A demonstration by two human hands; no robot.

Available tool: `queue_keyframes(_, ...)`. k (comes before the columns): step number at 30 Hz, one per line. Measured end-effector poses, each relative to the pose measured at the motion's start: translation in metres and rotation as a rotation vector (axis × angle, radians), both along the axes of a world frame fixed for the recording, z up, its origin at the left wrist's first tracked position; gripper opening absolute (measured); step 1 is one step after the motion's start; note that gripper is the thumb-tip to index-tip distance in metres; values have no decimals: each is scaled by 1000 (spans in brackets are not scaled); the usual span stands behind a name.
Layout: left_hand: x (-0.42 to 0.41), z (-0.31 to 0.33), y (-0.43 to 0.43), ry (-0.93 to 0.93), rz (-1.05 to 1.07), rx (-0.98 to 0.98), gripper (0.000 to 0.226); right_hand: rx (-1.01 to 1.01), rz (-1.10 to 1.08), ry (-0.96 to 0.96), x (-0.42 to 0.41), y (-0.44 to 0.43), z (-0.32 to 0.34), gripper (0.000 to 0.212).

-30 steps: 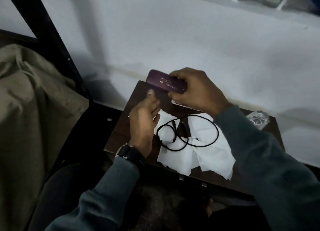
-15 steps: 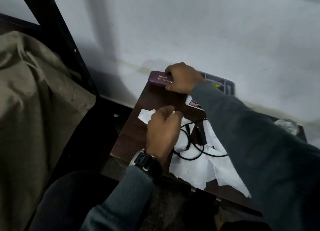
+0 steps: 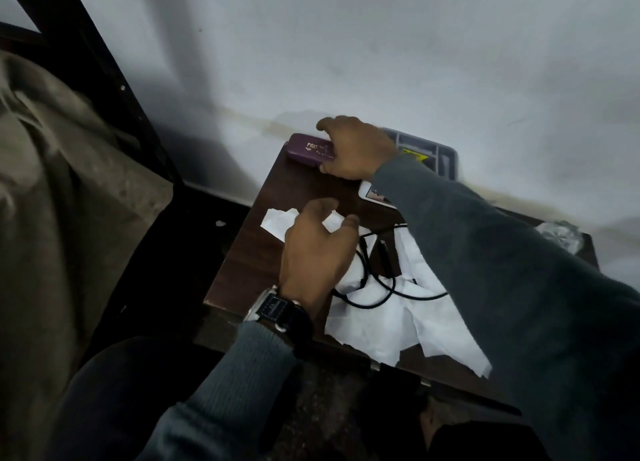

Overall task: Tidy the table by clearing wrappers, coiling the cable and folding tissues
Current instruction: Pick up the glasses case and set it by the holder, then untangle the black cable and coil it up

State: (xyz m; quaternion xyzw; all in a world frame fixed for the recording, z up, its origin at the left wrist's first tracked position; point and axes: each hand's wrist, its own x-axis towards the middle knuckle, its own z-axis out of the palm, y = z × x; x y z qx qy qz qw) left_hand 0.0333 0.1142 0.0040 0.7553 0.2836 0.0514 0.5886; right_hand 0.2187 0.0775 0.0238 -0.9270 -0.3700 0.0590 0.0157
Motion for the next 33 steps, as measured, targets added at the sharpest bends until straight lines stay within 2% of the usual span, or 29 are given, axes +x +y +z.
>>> queue_keyframes(3, 1, -1, 4, -59, 30, -5, 36, 193, -7, -73, -15, -26, 21, 56)
queue_keyframes(7, 4, -2, 8, -114, -7, 85, 29, 626, -137, -102, -55, -95, 39, 30)
queue_keyframes(10, 4, -3, 6, -144, -55, 127, 26, 755, -279, -115, -91, -153, 35, 18)
queue_keyframes(13, 4, -3, -3, -129, -92, 161, 24, 751, -392, -62, -122, -199, 21, 16)
queue_keyframes(21, -8, -10, -36, -32, -374, 395, 31, 492, -305, 68, -156, -208, -9, 22)
queue_keyframes(25, -8, -11, -24, 25, -468, 490, 29, 489, -337, 96, -157, -206, -16, 20)
queue_keyframes(28, -12, -14, -21, 100, -628, 504, 41, 475, -364, 146, -161, -205, -23, 20)
queue_keyframes(33, -17, -26, -43, 46, -717, 659, 48, 447, -386, 170, -162, -201, -27, 20)
